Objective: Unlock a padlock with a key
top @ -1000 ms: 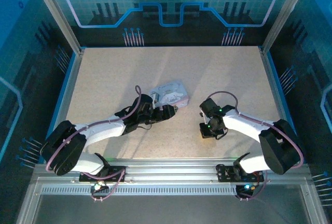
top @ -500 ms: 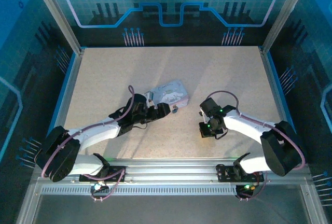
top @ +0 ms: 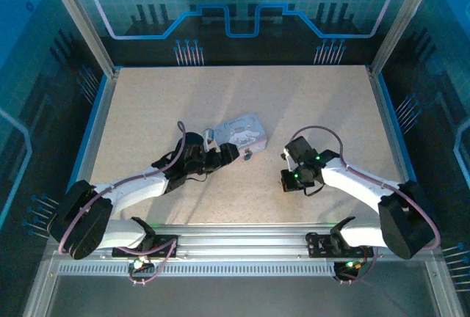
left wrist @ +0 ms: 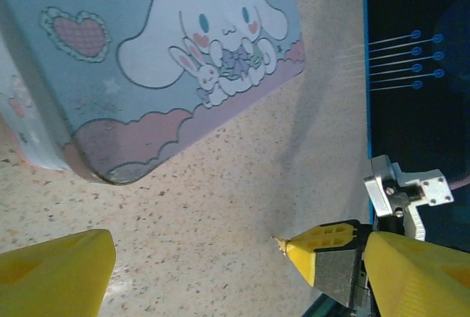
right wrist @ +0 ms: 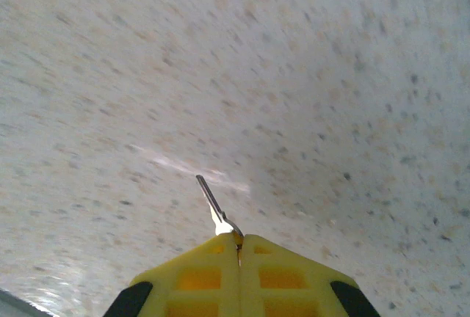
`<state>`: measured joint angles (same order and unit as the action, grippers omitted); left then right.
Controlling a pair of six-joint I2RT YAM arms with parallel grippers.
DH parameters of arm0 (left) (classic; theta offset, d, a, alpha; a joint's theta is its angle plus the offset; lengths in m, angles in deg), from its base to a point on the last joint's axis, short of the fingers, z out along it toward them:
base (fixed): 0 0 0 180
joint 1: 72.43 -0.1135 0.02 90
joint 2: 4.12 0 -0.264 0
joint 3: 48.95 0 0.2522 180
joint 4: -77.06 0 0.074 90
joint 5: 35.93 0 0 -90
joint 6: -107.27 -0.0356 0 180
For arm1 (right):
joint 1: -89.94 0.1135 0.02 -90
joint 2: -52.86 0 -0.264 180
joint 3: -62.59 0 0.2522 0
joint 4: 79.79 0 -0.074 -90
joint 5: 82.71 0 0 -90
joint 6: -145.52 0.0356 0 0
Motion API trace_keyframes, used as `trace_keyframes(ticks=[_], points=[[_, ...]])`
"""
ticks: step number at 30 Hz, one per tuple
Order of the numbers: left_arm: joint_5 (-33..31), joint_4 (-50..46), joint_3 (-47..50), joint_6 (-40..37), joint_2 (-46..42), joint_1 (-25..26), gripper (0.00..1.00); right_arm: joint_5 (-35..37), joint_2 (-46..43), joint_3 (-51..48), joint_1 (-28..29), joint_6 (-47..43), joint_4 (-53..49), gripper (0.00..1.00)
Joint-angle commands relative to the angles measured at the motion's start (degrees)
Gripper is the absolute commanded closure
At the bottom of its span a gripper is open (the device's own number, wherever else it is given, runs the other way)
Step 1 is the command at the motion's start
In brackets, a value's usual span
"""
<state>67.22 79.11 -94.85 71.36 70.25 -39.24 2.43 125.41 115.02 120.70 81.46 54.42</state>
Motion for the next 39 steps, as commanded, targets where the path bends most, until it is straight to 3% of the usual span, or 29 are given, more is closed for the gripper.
trace_keyframes(ticks=[1,11,18,33,39], points=[[3.7,6.0,0.6,1.9,-1.6,-0.3,0.13,-4.9,-4.8,-0.8,0.8,1.2,7.3,1.00],[5.1,12.7,-3.8,3.2,2.3,3.7,0.20,-11.1,-15.1,-6.1,0.7,10.9,30.0,1.00],[5.8,17.5,-7.1,4.5,7.8,6.4,0.30,-13.6,-15.8,-7.1,0.7,13.6,34.7,1.00],[6.2,20.0,-8.9,4.6,11.1,7.8,0.66,-15.4,-14.4,-7.5,1.0,14.9,35.4,1.00],[6.3,20.0,-8.8,4.0,10.7,7.8,0.90,-17.6,-13.4,-7.6,1.0,15.5,36.7,1.00]])
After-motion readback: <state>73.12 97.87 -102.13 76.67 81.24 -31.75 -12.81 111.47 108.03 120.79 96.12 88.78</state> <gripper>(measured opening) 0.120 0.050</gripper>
